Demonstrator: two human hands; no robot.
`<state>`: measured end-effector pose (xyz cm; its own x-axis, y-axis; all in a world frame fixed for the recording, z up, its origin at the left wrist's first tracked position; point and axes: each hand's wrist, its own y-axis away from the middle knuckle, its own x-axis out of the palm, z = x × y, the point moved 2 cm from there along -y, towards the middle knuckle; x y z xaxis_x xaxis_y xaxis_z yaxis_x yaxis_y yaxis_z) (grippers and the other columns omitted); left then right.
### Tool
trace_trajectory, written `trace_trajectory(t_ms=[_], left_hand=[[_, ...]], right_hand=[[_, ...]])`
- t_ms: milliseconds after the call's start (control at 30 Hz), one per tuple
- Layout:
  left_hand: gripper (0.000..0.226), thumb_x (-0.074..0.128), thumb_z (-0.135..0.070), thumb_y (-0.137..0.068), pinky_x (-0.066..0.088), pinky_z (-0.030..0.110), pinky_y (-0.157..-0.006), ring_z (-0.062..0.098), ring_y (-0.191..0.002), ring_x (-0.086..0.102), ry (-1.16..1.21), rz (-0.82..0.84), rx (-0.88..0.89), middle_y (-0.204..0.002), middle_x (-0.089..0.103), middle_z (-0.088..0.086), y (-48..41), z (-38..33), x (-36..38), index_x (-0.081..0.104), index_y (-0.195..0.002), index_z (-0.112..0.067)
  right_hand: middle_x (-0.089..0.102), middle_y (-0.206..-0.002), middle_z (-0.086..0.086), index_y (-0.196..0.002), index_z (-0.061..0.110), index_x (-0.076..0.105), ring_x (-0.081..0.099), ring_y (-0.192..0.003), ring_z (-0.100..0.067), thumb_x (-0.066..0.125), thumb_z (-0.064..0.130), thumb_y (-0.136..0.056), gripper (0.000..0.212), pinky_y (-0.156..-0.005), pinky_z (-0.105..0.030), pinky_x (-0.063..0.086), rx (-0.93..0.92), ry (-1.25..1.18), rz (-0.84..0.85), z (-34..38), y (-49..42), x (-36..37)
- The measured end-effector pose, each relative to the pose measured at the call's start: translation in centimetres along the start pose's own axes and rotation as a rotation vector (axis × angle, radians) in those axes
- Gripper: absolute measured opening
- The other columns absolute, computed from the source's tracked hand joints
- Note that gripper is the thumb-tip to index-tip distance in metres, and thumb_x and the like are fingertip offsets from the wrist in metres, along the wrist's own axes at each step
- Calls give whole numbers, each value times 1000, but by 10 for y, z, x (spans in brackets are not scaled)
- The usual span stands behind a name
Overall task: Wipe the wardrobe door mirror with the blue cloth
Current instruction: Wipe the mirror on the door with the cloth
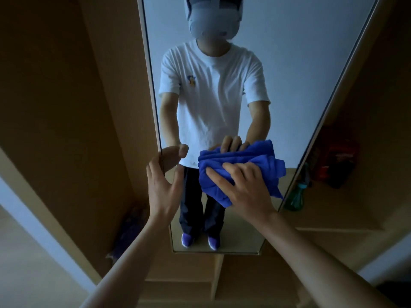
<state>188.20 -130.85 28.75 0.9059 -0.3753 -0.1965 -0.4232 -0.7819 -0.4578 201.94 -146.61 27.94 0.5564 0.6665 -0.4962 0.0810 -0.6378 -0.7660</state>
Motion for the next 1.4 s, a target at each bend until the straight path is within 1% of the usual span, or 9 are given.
trace_trajectory(t_ms=[67,233,433,633,800,933,1067,1267,1400], left_hand=[[44,62,-23,-99,44,33,-104,4,-124,48,-11,22,-5,-135,51,-3,8,14,1,46,-140,-20],[56,60,-28,-96,39,24,-103,7,-135,41,-32,63,-35,-142,47,-3,26,47,6,39,-147,-23],[64,65,-23,-98,36,28,-104,-2,-131,37,-73,100,-207,-145,37,-10,57,98,22,31,-151,-24],[66,66,-19,-95,38,43,-114,12,-140,39,-114,141,-346,-150,40,0,85,140,32,32,-151,-20],[72,65,-23,-90,37,49,-116,12,-142,40,-87,123,-396,-151,42,-2,98,163,39,29,-152,-23],[72,62,-25,-86,36,50,-118,12,-143,40,-59,130,-420,-152,44,0,106,181,45,31,-150,-18],[80,62,-33,-85,36,49,-118,9,-143,36,-120,160,-485,-156,38,-4,120,197,48,24,-155,-25],[80,64,-33,-89,36,47,-116,11,-143,35,-157,183,-505,-158,36,-6,125,206,49,20,-155,-31],[79,65,-28,-96,34,50,-118,16,-146,34,-203,181,-518,-161,32,-2,121,195,49,16,-158,-27]], right_hand=[[49,-124,-11,-148,25,48,48,-100,-30,42,15,-104,46,-92,-48,38,-21,-17,61,9,22,12],[48,-123,-11,-147,26,47,46,-99,-30,68,21,-86,66,-93,-47,36,-50,-45,206,36,79,42],[59,-115,-8,-141,27,54,52,-91,-27,48,13,-96,47,-89,-44,40,-32,-107,263,63,125,69],[61,-110,-6,-138,28,56,54,-86,-26,49,14,-96,45,-85,-43,42,20,-175,355,91,174,96],[64,-108,-5,-135,26,56,60,-84,-25,64,12,-86,52,-85,-43,51,1,-245,454,112,214,119],[66,-103,-5,-132,23,61,60,-82,-25,51,7,-91,45,-83,-43,55,25,-303,498,124,237,135],[65,-100,-6,-128,22,66,61,-82,-27,75,9,-78,52,-82,-42,55,38,-375,657,134,265,148],[64,-109,-9,-133,21,65,64,-95,-29,80,4,-75,63,-91,-43,54,173,-585,837,133,279,152],[53,-134,-9,-151,24,45,53,-120,-30,59,4,-93,63,-105,-43,42,166,-669,997,117,274,132]])
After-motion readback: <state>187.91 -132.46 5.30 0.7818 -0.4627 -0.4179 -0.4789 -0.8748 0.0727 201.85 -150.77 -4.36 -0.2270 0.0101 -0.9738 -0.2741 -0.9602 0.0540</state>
